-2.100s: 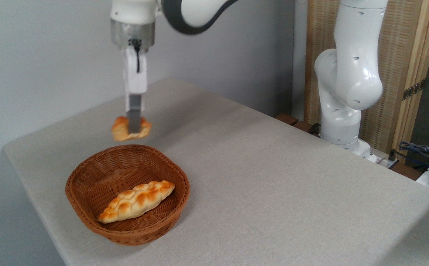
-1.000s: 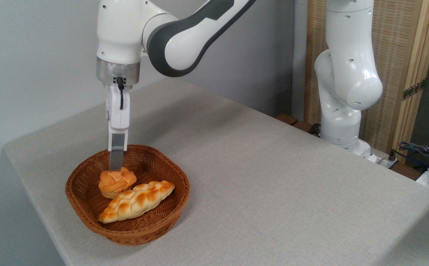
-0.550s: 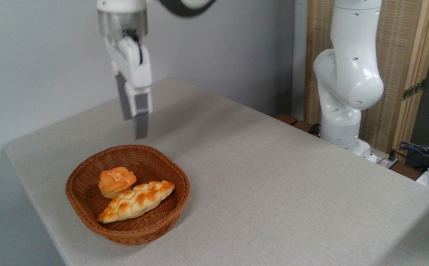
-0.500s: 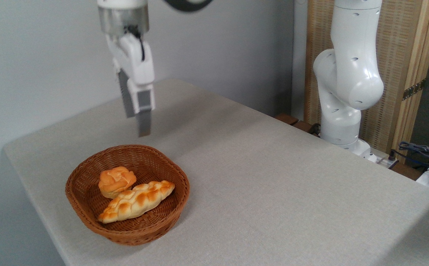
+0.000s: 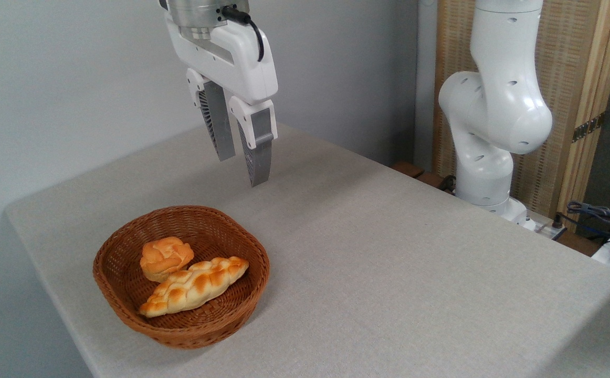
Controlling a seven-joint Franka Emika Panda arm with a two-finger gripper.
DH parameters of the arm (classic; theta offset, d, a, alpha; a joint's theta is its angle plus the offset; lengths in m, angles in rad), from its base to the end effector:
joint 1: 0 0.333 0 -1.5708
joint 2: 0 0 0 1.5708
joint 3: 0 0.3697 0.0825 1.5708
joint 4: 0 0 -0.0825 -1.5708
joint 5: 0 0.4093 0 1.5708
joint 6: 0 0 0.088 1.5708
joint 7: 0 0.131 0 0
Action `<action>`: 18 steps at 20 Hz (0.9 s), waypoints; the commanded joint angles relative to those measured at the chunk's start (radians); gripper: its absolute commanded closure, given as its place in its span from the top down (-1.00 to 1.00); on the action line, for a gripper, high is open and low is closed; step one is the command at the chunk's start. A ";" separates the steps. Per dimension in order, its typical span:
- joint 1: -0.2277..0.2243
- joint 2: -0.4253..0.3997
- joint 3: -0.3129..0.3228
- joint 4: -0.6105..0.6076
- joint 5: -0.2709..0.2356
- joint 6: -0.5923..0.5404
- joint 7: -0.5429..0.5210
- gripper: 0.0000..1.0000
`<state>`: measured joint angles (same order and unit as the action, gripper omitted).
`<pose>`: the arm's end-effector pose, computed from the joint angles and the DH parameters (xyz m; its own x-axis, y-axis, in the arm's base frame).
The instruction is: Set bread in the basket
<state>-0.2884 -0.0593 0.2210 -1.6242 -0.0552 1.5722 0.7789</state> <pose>0.5572 -0.0408 0.6610 0.6624 -0.7473 0.0520 -0.7491 -0.6609 0.0444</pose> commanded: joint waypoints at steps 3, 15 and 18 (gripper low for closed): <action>0.126 0.004 -0.129 0.021 0.009 -0.049 -0.012 1.00; 0.195 0.036 -0.201 0.061 0.037 -0.081 -0.039 1.00; 0.218 0.038 -0.227 0.061 0.038 -0.080 -0.038 1.00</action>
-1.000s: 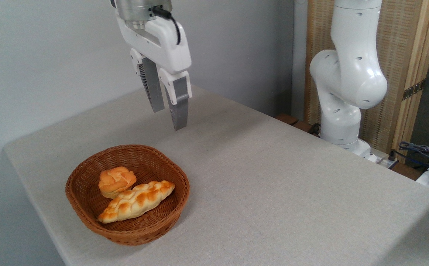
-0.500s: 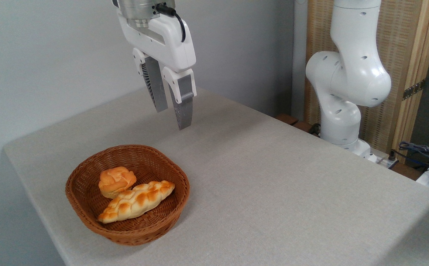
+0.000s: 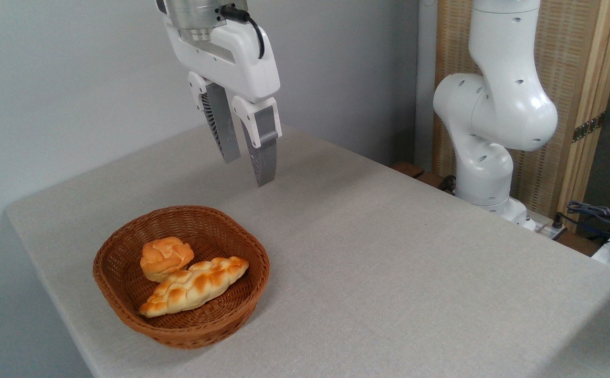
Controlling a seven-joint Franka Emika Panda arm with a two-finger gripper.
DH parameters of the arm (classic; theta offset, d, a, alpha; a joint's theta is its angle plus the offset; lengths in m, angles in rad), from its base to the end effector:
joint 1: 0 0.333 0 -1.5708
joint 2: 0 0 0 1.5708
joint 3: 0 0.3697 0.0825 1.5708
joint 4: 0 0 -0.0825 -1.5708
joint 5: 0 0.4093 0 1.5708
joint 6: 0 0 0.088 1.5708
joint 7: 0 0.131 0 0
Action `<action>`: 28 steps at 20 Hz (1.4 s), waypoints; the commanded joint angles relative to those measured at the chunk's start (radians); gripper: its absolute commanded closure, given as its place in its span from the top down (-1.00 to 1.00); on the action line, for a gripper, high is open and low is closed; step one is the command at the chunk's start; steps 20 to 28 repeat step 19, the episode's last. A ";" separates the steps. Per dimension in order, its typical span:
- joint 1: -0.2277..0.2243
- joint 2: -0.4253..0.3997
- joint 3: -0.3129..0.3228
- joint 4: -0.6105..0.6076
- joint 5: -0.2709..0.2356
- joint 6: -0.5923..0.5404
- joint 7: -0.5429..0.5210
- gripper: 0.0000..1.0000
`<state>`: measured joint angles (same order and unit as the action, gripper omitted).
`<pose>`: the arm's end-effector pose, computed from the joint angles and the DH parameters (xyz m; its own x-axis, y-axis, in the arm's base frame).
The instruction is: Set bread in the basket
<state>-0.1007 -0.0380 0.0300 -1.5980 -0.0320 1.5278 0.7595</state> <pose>0.5588 -0.0435 0.6588 0.6741 -0.7387 -0.0005 -0.7379 -0.6734 0.0462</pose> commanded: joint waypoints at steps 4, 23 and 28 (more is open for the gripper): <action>0.030 0.015 -0.035 0.030 0.006 -0.037 -0.023 1.00; 0.030 0.017 -0.024 0.026 0.011 0.018 -0.011 1.00; 0.030 0.017 -0.024 0.026 0.011 0.018 -0.011 1.00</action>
